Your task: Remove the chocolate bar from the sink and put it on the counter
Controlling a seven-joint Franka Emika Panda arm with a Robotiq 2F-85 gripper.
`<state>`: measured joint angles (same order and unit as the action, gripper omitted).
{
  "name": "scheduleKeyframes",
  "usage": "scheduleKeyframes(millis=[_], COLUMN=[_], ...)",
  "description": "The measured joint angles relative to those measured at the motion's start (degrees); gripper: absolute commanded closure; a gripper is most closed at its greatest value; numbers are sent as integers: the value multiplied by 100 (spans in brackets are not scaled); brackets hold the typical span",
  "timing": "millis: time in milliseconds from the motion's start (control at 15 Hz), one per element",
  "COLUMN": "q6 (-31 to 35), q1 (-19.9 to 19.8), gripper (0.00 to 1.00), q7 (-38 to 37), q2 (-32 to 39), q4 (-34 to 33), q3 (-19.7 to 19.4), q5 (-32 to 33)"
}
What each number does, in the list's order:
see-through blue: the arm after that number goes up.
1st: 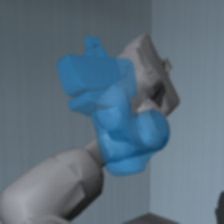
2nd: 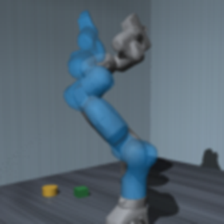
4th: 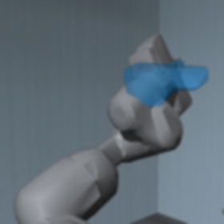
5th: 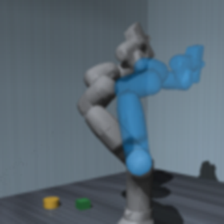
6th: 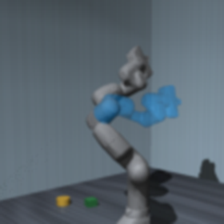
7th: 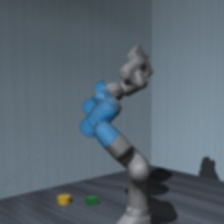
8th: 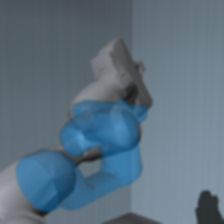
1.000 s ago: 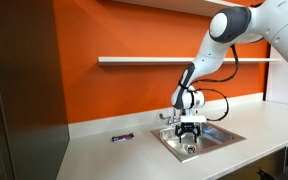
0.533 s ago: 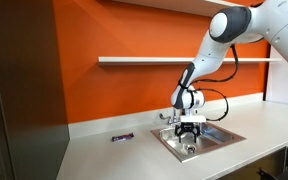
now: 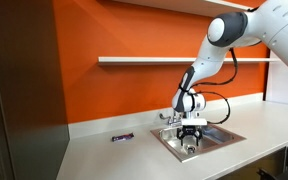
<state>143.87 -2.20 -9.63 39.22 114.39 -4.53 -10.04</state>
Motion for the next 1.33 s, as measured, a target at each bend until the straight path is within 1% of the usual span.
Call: scheduleKeyframes(millis=[600,1333], q6=[-48,-148], q1=[-24,-156], gripper=[0,0], q7=[-331,-409], q2=[608,947], q4=[-472,-774], q3=[-41,-42], q5=[-20,-186])
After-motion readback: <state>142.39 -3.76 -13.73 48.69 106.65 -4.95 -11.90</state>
